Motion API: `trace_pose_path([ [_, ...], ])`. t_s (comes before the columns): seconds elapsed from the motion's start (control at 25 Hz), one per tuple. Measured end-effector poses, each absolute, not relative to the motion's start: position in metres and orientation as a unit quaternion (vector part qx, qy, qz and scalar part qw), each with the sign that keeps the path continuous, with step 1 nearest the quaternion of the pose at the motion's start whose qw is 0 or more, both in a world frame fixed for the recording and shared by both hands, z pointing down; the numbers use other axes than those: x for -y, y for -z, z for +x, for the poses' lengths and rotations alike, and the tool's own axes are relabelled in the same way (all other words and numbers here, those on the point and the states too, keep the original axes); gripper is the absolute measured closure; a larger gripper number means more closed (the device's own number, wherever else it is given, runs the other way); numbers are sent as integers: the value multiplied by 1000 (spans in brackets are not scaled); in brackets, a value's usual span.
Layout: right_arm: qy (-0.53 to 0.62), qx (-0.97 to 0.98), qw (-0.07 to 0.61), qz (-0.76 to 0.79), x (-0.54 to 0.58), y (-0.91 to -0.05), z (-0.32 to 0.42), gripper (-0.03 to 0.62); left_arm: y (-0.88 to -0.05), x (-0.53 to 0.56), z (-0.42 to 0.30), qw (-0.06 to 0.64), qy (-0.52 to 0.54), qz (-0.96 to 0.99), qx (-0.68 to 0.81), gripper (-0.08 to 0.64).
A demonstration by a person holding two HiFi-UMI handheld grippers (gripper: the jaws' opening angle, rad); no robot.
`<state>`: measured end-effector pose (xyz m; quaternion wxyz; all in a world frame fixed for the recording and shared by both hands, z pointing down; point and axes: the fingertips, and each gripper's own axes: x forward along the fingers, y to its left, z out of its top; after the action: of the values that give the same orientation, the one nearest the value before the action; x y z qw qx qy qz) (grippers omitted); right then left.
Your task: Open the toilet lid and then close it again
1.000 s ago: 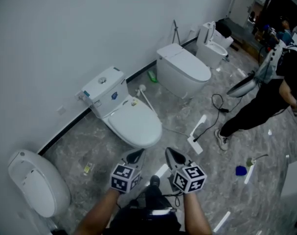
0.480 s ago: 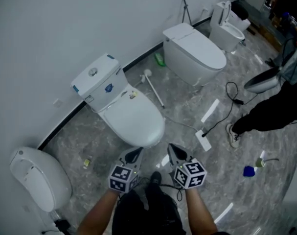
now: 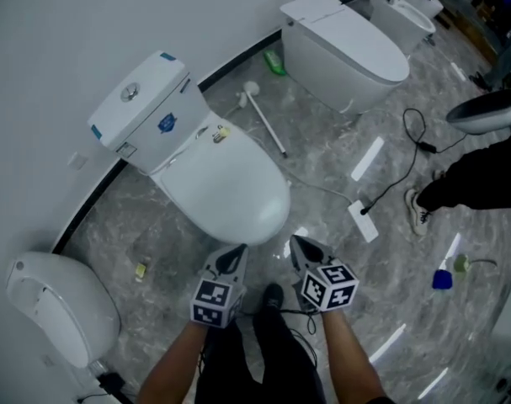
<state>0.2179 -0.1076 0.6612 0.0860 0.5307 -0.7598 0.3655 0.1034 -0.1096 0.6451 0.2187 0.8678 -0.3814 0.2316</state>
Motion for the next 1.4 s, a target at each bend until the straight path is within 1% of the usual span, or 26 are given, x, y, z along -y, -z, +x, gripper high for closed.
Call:
trace_pose_path([
  [0.2, -380, 746, 84, 540, 125, -718, 216, 571, -703, 118, 93, 237, -248, 857, 386, 554],
  [0.24, -384, 744, 82, 541, 127, -728, 216, 559, -713, 119, 91, 240, -249, 855, 386, 554],
  [0.28, -389, 741, 80, 542, 128, -738, 216, 539, -721, 119, 89, 243, -251, 853, 387, 554],
  [0.4, -404, 731, 73, 545, 133, -766, 217, 453, -746, 117, 86, 251, -255, 850, 386, 554],
  [0.48, -415, 726, 66, 544, 133, -783, 216, 422, -761, 111, 83, 257, -260, 848, 385, 554],
  [0.64, -440, 711, 50, 546, 138, -805, 212, 334, -784, 105, 78, 268, -269, 840, 387, 554],
  [0.68, -448, 706, 45, 546, 141, -809, 211, 330, -787, 105, 78, 269, -271, 839, 388, 554],
  [0.72, -457, 702, 40, 545, 144, -812, 209, 312, -791, 105, 78, 271, -273, 838, 388, 554],
  [0.96, -498, 666, 35, 554, 154, -832, 201, 311, -800, 107, 72, 282, -285, 826, 396, 554],
  [1.24, -520, 640, 24, 565, 156, -832, 202, 314, -808, 95, 60, 294, -299, 815, 399, 554],
  [1.28, -526, 636, 24, 564, 156, -832, 203, 317, -810, 92, 60, 297, -301, 814, 398, 554],
  [1.4, -538, 627, 34, 562, 155, -832, 203, 362, -815, 84, 59, 307, -306, 809, 396, 554],
])
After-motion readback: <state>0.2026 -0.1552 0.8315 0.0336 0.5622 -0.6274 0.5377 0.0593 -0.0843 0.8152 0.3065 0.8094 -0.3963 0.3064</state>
